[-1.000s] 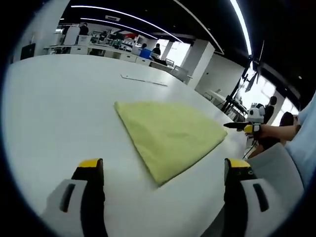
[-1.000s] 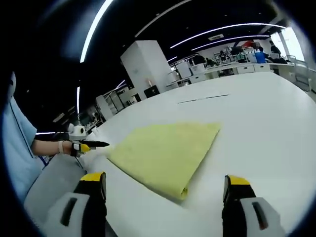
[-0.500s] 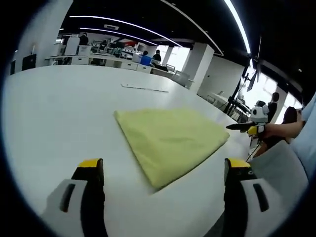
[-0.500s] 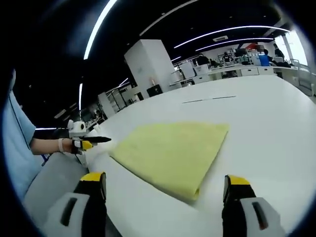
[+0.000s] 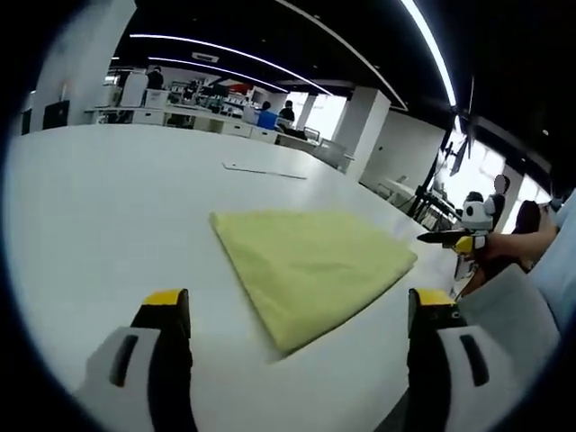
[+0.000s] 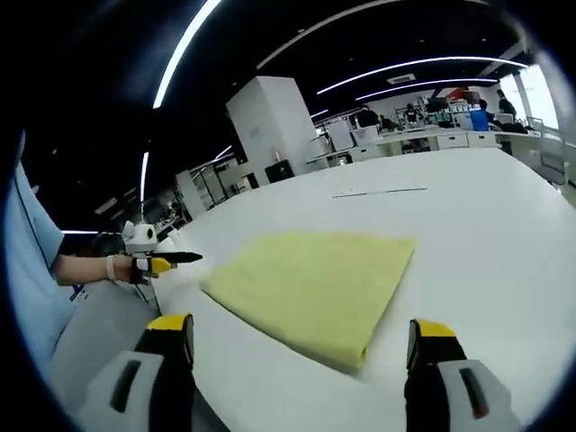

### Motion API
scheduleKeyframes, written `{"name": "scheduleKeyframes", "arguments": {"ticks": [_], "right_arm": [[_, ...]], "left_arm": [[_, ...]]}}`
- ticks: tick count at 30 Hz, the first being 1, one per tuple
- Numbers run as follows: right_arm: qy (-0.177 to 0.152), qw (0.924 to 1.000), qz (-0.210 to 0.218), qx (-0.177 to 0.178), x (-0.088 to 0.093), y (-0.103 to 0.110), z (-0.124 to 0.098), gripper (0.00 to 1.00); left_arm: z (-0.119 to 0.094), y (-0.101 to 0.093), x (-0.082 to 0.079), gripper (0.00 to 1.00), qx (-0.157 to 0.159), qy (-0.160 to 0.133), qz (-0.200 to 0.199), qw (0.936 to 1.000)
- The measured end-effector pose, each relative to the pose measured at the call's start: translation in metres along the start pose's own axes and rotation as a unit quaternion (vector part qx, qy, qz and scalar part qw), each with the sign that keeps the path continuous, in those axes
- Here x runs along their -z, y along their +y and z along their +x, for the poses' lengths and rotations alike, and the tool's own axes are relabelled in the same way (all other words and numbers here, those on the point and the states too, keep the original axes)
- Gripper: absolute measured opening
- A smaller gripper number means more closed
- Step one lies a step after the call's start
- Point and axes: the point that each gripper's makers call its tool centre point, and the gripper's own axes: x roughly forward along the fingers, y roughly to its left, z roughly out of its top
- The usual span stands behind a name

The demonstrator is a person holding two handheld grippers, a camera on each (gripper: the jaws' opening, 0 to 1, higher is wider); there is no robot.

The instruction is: Fold the garment on the visible template until the final outline fits inside the template.

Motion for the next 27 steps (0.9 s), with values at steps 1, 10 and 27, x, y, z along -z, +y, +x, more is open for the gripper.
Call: {"name": "scheduleKeyframes", "arguments": {"ticks": [1,10,27], "right_arm": [[-0.001,1.0000,0.001,0.000,0.000,0.001,0.000,1.00],[-0.011,0.9999,0.004,0.002,-0.003,0.007,0.002,1.00],[-0.012,0.9998,0.015,-0.001,0.002,0.008,0.011,0.99]], "left_arm": [[0.000,0.000,-0.001,0.97,-0.001,-0.001,0.004,1.0000],[0.000,-0.001,0.000,0.96,0.001,0.001,-0.001,1.0000],[0.001,0.000,0.005,0.93,0.003,0.012,0.000,0.9999]]}}
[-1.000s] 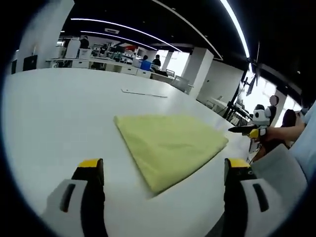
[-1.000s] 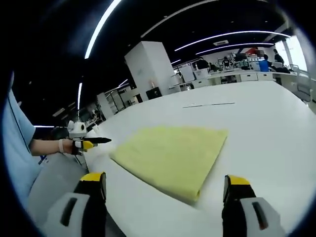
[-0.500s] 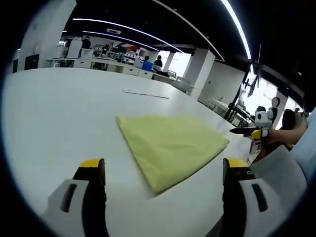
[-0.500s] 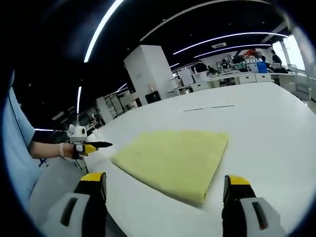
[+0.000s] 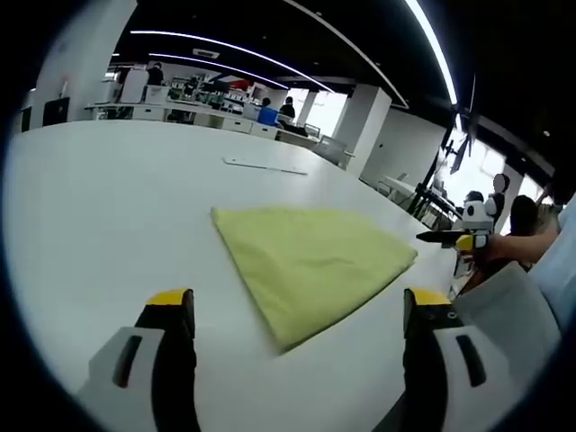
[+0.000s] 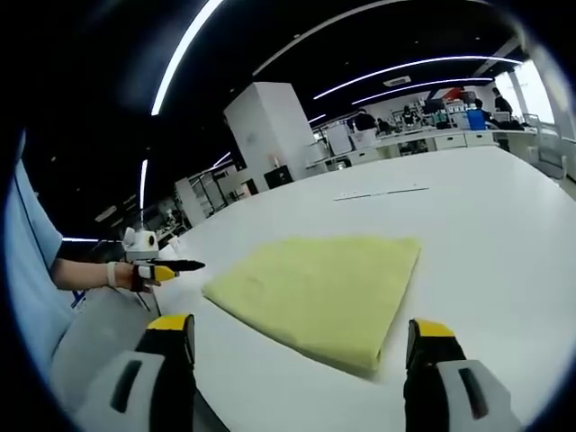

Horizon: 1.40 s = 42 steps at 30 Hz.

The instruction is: Fold the garment on the visible template until the final outline fits inside the template.

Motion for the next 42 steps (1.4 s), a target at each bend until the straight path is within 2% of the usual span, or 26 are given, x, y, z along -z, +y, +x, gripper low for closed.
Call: {"name": "scheduleKeyframes", "arguments": {"ticks": [3,7,31,38,42], "right_arm": [[0.001,1.0000,-0.006,0.004,-0.0001,-0.0037,0.0004,0.99],[-0.009,0.9999,0.007,0.006,-0.0027,-0.0070,0.0012,0.99],[-0.015,0.9998,0.012,0.010,-0.0040,-0.0080,-0.0002,0.98],[-0.008,0.9999,0.006,0.011,-0.0016,-0.0086,-0.0003,0.99],[0.006,0.9998,-0.013,0.014,0.0023,-0.0087,-0.0010,1.00]], "left_arm": [[0.0001,0.0014,0.0009,0.94,-0.002,0.002,-0.001,1.0000],[0.0004,0.0022,0.0021,0.93,-0.003,0.004,-0.001,1.0000],[0.0009,0.0017,0.0023,0.89,0.001,0.002,-0.004,1.0000],[0.0000,0.0028,0.0010,0.90,-0.001,-0.002,-0.005,1.0000],[-0.0002,0.0024,-0.0001,0.92,-0.001,-0.005,-0.004,1.0000]]}}
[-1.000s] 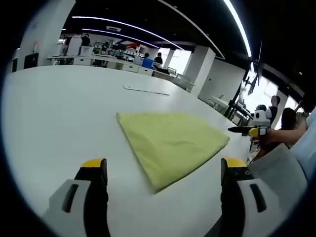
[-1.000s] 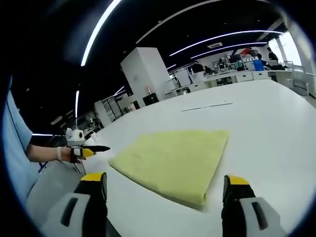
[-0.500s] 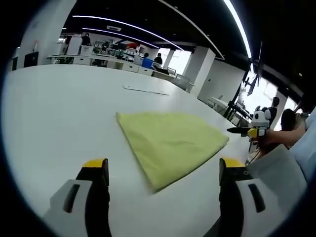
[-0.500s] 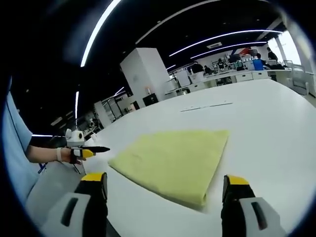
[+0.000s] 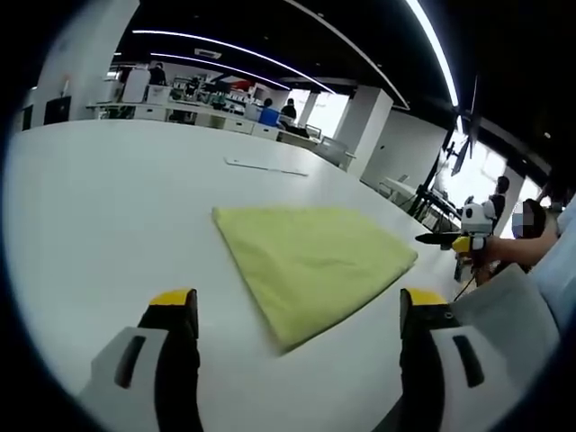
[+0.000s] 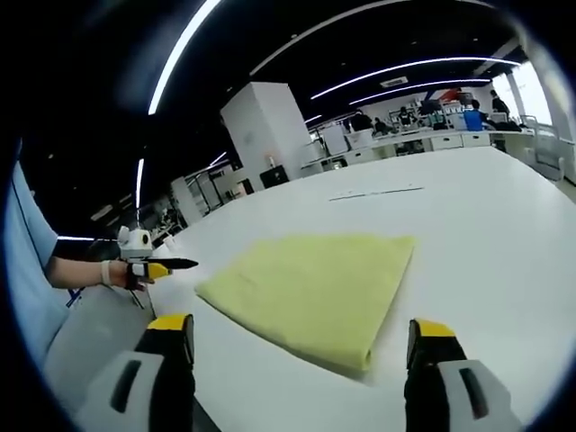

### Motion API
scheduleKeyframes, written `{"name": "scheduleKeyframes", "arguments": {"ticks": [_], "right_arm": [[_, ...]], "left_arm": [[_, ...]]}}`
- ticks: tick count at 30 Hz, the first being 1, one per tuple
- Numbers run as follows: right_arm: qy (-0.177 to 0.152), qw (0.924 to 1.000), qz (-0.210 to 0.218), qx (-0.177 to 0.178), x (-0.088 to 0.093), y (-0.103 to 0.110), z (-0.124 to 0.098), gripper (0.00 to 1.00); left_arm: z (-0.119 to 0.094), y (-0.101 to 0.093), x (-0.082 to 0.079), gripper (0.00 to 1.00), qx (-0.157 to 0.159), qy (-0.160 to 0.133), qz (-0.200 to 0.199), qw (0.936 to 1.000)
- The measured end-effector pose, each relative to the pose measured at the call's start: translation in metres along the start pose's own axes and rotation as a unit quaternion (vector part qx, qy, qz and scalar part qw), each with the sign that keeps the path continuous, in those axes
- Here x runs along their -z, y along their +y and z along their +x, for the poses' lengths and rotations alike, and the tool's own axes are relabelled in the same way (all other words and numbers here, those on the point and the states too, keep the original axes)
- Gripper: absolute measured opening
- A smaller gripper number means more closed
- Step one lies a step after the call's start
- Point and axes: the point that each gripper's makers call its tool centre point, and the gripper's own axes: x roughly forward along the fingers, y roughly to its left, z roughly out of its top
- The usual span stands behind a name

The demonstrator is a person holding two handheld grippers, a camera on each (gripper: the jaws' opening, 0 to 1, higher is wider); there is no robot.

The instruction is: Fold the garment on the visible template until the final outline fits inside the template.

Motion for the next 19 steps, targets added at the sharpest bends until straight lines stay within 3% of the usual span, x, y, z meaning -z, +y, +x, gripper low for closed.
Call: {"name": "scheduleKeyframes", "arguments": {"ticks": [8,19], "right_arm": [[-0.007,0.9999,0.014,0.005,0.0025,-0.0023,0.0001,1.00],[-0.007,0.9998,0.017,0.003,0.0020,-0.0005,0.0012,1.00]], "left_arm": [[0.0003,0.0002,-0.0011,0.99,-0.004,-0.002,0.004,1.0000],[0.0009,-0.0012,0.0000,0.99,-0.001,0.001,0.004,1.0000]]}}
